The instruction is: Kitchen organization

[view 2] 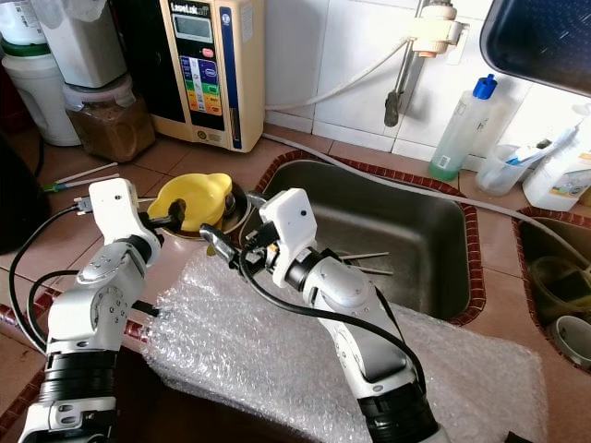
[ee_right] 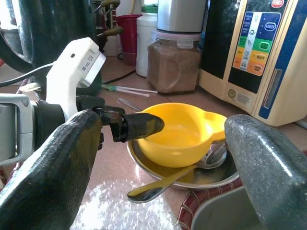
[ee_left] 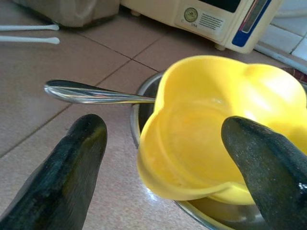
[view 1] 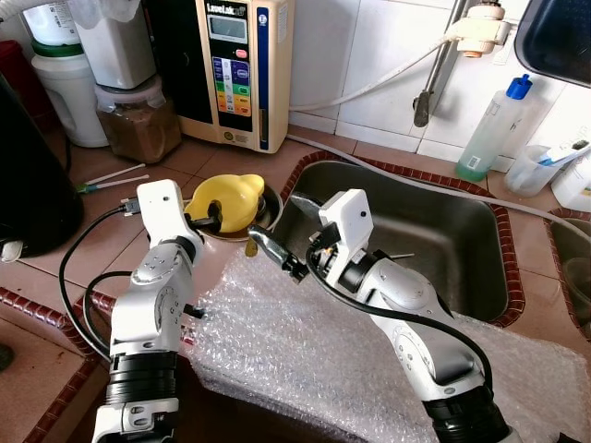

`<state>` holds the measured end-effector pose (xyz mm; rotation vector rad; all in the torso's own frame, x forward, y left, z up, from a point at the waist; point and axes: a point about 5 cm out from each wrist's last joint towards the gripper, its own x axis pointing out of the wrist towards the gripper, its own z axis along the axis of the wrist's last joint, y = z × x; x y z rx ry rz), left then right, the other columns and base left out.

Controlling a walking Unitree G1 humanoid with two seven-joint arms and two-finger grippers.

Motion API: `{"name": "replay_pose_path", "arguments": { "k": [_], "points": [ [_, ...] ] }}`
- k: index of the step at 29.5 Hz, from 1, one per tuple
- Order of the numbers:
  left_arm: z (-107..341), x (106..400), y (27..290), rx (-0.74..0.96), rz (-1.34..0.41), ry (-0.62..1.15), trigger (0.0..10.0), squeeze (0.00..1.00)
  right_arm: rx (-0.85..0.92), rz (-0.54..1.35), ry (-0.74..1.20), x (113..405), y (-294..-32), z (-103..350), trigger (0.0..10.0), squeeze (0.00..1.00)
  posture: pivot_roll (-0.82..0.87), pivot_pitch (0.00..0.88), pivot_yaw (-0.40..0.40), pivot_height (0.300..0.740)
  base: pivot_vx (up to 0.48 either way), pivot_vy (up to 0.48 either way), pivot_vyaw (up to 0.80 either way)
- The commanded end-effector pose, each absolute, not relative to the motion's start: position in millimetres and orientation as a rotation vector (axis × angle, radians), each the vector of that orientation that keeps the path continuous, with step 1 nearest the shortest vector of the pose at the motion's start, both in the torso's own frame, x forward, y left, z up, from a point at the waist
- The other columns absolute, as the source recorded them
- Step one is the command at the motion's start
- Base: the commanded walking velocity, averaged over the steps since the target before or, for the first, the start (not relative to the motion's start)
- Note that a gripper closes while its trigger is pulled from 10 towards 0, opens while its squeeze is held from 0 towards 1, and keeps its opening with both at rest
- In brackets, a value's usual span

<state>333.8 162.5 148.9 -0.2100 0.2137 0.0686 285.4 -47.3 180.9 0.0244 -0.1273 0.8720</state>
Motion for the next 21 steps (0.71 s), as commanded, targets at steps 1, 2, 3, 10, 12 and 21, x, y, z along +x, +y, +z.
{"name": "replay_pose_path", "arguments": {
  "k": [1, 2, 3, 10, 12, 21],
  "points": [
    [148, 336, 162, -0.227, 0.074, 0.234, 2.1, 0.0, 0.013, 0.872, -0.142, 284, -47, 184, 10.0, 0.42, 0.05, 0.0, -0.028, 0.74, 0.0, 0.0, 0.0],
    [147, 336, 161, -0.257, 0.072, 0.248, 0.0, 0.0, 0.012, 0.871, -0.141, 284, -47, 184, 10.0, 0.42, 0.05, 0.0, -0.028, 0.74, 0.0, 0.0, 0.0],
    [146, 336, 161, -0.267, 0.074, 0.255, 0.0, 0.0, 0.012, 0.87, -0.141, 284, -47, 184, 10.0, 0.42, 0.05, 0.0, -0.028, 0.74, 0.0, 0.0, 0.0],
    [145, 335, 162, -0.307, 0.077, 0.27, 0.0, 0.0, 0.012, 0.868, -0.136, 284, -47, 183, 10.0, 0.42, 0.05, 0.0, -0.031, 0.74, 0.0, 0.0, 0.0],
    [145, 334, 162, -0.312, 0.083, 0.271, 0.0, 0.0, 0.01, 0.866, -0.136, 284, -48, 183, 10.0, 0.42, 0.05, 0.0, -0.031, 0.74, 0.0, 0.0, 0.0],
    [144, 333, 178, -0.282, 0.174, 0.283, 0.0, 0.0, 0.006, 0.859, -0.133, 286, -50, 182, 10.0, 0.42, 0.05, 0.0, -0.032, 0.74, 0.0, 0.0, 0.0]
  ]
}}
